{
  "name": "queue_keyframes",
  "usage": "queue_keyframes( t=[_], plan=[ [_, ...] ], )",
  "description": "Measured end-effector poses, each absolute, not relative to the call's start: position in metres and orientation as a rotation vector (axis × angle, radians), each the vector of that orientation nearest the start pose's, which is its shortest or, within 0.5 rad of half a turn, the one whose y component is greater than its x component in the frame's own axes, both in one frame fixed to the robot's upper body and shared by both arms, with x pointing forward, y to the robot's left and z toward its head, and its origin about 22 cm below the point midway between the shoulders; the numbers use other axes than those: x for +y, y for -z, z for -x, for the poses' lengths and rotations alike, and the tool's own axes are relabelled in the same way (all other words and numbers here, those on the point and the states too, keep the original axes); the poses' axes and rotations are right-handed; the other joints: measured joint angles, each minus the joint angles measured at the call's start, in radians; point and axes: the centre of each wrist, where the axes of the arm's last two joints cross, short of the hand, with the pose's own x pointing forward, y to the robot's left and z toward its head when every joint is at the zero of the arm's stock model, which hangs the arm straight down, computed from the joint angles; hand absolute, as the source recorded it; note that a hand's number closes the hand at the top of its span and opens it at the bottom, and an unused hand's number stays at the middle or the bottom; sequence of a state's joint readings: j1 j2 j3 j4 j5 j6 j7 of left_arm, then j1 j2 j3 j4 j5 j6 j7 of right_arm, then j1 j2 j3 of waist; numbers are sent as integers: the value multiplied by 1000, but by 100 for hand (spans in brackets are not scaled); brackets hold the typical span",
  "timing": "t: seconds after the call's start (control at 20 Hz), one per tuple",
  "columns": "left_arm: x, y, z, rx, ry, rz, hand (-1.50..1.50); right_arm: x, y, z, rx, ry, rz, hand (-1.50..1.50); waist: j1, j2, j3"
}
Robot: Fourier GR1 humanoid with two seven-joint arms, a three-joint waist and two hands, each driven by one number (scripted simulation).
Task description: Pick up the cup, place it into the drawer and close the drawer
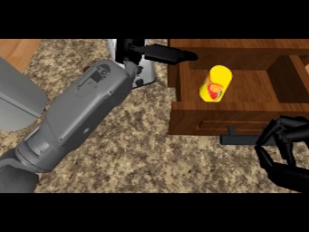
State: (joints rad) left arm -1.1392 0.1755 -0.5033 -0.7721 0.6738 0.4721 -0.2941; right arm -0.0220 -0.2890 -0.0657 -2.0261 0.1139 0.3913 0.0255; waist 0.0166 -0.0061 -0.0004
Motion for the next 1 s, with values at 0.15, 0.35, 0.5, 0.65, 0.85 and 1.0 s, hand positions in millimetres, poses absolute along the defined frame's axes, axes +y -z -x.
queue_keyframes(
  t=[0.15,0.35,0.5,0.65,0.85,1.0],
  plan=[
    [94,-153,-415,-1937,103,133,-150,-269,-125,-222,-1862,-726,184,150,6,-1,0],
    [127,-153,-405,-1936,66,141,-150,-256,-113,-234,-1845,-789,254,150,10,0,0],
    [150,-145,-396,-1929,55,140,-150,-251,-101,-248,-1811,-890,327,150,19,2,0],
    [167,-141,-389,-1922,42,142,-150,-241,-89,-262,-1757,-1020,413,150,26,4,0],
    [193,-132,-379,-1913,33,132,-150,-230,-64,-283,-1688,-1154,520,150,28,7,0],
    [211,-130,-370,-1915,27,132,-150,-223,-44,-300,-1649,-1236,582,150,29,8,1]
  ],
)
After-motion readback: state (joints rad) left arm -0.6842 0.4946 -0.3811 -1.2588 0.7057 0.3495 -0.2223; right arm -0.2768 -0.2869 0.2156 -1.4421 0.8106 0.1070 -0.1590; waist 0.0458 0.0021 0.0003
